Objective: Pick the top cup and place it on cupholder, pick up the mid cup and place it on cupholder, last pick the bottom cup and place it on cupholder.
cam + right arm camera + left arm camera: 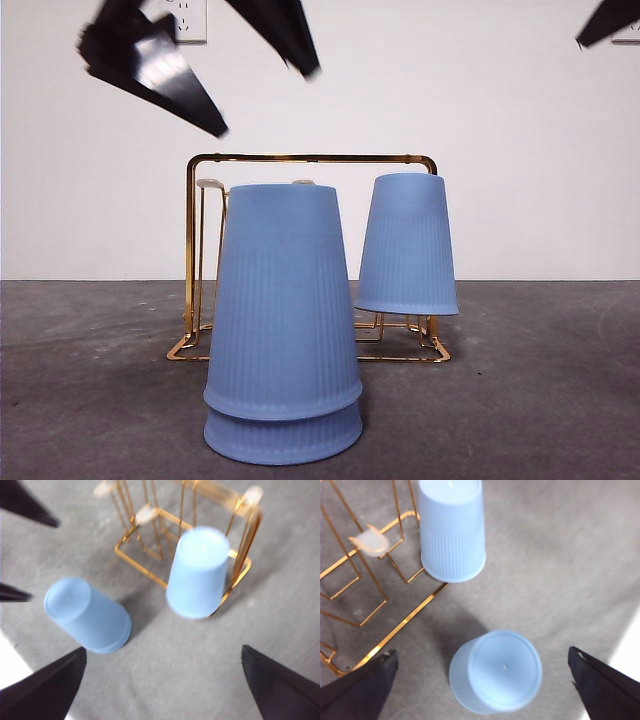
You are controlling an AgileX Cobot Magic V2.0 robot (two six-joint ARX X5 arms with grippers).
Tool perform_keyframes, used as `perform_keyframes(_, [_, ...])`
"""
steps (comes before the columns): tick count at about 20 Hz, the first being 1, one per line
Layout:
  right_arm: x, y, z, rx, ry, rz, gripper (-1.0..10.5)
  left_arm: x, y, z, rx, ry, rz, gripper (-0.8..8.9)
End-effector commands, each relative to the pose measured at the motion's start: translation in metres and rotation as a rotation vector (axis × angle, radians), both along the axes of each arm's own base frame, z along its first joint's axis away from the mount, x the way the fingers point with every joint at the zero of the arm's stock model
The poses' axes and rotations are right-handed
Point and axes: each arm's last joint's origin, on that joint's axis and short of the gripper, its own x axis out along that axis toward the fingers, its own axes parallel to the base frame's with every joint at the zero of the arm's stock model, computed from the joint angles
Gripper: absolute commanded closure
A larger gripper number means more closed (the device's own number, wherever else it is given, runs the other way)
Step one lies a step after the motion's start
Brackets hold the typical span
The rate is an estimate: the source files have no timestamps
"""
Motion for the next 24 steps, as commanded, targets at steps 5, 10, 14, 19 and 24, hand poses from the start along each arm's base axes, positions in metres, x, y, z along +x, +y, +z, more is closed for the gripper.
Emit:
perform_keyframes(5, [-0.010, -0.002, -0.041, 0.015, 0.090, -0.020, 4.6, 0.005, -0.037, -0.022, 0.134, 0.000, -0.068, 2.44])
perform_keyframes(10, [-0.010, 0.000, -0.052, 0.023, 0.104, -0.023, 4.6, 0.004, -0.050, -0.036, 0.181, 0.032, -0.091, 2.52])
perform_keyframes(14, [-0.009, 0.001, -0.051, 0.029, 0.093, -0.019, 4.6, 0.002, -0.049, -0.039, 0.215, 0.039, -0.077, 3.51])
perform_keyframes(19, [-0.008, 0.002, -0.050, 0.039, 0.074, -0.019, 4.6, 0.001, -0.047, -0.040, 0.231, 0.051, -0.076, 4.13])
perform_keyframes(24, [-0.008, 0.002, -0.050, 0.040, 0.072, -0.019, 4.6, 0.001, -0.047, -0.039, 0.227, 0.048, -0.076, 5.18])
